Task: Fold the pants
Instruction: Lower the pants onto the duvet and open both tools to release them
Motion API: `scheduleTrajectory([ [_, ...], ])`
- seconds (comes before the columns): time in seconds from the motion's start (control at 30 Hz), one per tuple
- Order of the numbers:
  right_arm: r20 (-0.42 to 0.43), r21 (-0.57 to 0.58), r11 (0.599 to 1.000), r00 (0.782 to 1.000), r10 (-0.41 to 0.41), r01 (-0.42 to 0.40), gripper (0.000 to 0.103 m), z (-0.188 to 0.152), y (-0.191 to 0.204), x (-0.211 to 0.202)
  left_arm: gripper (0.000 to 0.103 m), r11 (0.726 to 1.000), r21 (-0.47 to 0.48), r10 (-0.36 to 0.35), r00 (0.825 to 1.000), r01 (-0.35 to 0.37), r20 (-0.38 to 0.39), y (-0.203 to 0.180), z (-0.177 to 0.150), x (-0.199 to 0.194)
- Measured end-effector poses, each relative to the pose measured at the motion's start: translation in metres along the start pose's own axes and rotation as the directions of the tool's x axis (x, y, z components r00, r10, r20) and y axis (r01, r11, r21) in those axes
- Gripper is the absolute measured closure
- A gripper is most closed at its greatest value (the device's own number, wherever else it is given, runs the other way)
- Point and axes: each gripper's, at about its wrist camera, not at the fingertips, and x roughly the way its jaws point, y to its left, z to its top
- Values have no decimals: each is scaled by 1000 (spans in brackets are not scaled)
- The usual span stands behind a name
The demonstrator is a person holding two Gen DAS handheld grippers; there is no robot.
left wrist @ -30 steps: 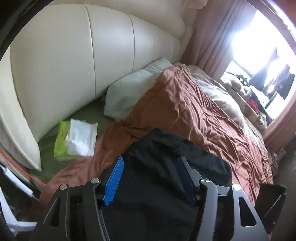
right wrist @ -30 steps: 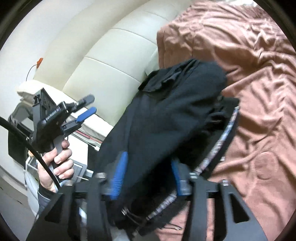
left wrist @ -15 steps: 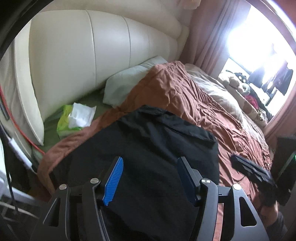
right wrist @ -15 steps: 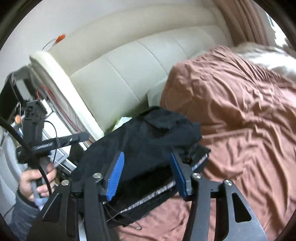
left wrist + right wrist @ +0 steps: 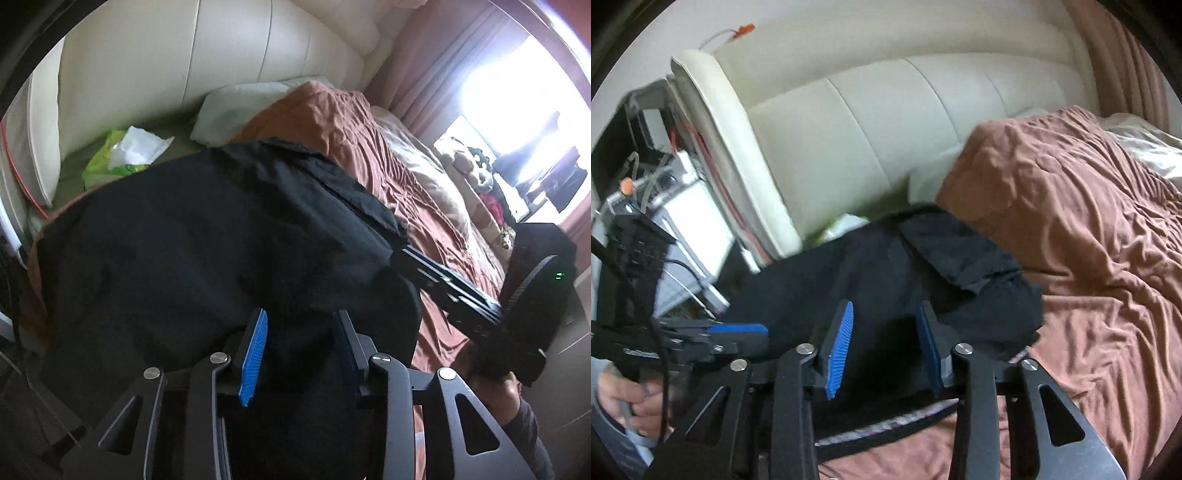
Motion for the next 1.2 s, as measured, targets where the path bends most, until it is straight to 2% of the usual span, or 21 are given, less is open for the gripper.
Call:
scheduleTrajectory([
  [0.13,-26,17,1000,999,21,-20,71,-12,-14,7,64,1000,-7,-5,1000,5,-18,-1,-6,7],
  [0.4,-67,17,999,997,-27,28,71,-24,-14,14,64,1000,13,27,999,-27,-30,-6,-22,11],
  [0.5,-102,10,999,993,-51,53,71,-18,-8,4,64,998,49,45,999,-44,-21,-14,-26,1],
  [0.67,-158,2,998,985,-69,70,71,-19,-6,-13,64,998,46,54,998,-53,-12,-16,-41,-15],
  [0.73,-164,-15,995,981,-101,100,71,-22,-3,-24,64,997,54,61,998,-60,-10,-19,-46,-21],
  [0.83,-152,-6,994,982,-108,108,71,-24,-2,-46,63,995,73,73,997,-74,7,-26,-51,-35],
  [0.93,-134,7,993,984,-113,115,71,-23,1,-73,50,991,95,93,995,-96,36,-35,-56,-51],
  [1.0,-125,1,992,984,-129,130,71,-22,4,-92,35,987,115,106,993,-112,61,-45,-60,-64],
  [1.03,-122,0,991,983,-134,135,71,-23,6,-101,32,985,122,111,991,-119,72,-49,-62,-69],
  [1.07,-148,2,989,978,-145,147,69,-23,8,-110,25,983,131,116,990,-127,85,-54,-63,-75],
  [1.2,-114,-14,984,977,-178,178,44,-26,21,-153,8,979,155,115,985,-135,132,-75,-72,-97],
])
